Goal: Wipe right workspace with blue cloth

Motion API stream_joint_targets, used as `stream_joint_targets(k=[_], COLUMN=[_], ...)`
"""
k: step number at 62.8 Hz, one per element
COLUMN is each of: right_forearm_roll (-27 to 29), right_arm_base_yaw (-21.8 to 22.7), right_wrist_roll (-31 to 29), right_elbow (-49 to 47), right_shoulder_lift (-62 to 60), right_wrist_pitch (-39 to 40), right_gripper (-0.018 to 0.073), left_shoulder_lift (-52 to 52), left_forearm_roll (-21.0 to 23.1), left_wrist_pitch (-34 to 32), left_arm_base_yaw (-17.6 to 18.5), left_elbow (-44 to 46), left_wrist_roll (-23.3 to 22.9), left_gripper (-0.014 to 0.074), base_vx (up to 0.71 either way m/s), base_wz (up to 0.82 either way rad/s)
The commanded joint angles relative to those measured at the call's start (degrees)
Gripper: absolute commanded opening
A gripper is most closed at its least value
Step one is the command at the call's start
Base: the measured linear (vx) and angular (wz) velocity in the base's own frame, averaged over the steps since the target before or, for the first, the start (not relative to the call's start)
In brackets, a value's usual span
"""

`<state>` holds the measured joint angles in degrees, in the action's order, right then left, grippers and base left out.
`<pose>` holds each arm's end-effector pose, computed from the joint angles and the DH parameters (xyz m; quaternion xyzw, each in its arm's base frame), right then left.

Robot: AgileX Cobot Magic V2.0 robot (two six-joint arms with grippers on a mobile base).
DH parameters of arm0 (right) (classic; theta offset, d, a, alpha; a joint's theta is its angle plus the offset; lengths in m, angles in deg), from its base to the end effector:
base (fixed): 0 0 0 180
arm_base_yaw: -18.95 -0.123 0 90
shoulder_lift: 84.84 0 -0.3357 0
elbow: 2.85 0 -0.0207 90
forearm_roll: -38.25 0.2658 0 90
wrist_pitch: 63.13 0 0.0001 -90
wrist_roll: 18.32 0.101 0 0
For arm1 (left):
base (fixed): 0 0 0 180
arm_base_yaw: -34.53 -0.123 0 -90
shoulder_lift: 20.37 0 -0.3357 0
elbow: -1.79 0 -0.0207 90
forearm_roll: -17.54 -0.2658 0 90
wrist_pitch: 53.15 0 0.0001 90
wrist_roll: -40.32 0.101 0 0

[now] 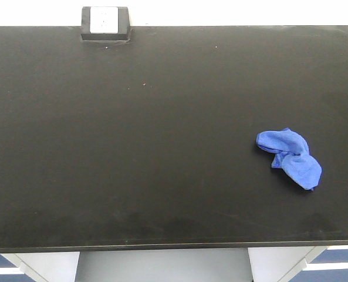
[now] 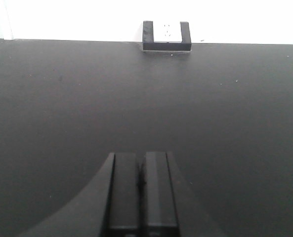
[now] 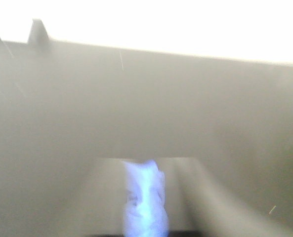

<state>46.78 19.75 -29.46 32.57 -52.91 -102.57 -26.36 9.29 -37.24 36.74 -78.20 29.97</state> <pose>0.0489 0.0088 0.3934 -0.0543 0.7989 0.0099 0.5989 0.0288 0.0029 0.1767 -0.0138 0.7755 -0.0102 0.6311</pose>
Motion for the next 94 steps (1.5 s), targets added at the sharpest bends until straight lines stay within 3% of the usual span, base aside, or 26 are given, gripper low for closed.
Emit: stream_joint_targets(k=[1, 10, 22, 28, 69, 94], right_forearm_roll=[0.94, 0.83, 1.23, 2.62, 2.62, 2.05], right_arm_base_yaw=[0.21, 0.21, 0.21, 0.21, 0.21, 0.22], right_wrist_roll=[0.12, -0.19, -0.43, -0.43, -0.43, -0.43], right_elbow=[0.48, 9.06, 23.19, 26.65, 40.22, 45.85], right_shoulder_lift=[-6.15, -10.89, -7.94, -6.53, -6.53, -26.42], right_wrist_pitch=[4.36, 14.36, 39.44, 43.64, 42.77, 35.85], right_gripper=[-0.001, -0.0008, -0.0006, -0.0006, -0.0005, -0.0005], left_shoulder_lift=[0.91, 0.91, 0.91, 0.91, 0.91, 0.92], left_forearm_roll=[-0.06, -0.06, -0.06, -0.06, -0.06, -0.05], left_wrist_pitch=[-4.53, -4.53, -4.53, -4.53, -4.53, -4.53], left_arm_base_yaw=[0.41, 0.41, 0.41, 0.41, 0.41, 0.41], left_elbow=[-1.74, -1.74, -1.74, -1.74, -1.74, -1.74], left_wrist_roll=[-0.49, -0.49, -0.49, -0.49, -0.49, -0.49], left_gripper=[-0.0006, -0.0006, -0.0006, -0.0006, -0.0006, -0.0006], base_vx=[0.0, 0.0, 0.0, 0.0, 0.0, 0.0], base_wz=[0.0, 0.0, 0.0, 0.0, 0.0, 0.0])
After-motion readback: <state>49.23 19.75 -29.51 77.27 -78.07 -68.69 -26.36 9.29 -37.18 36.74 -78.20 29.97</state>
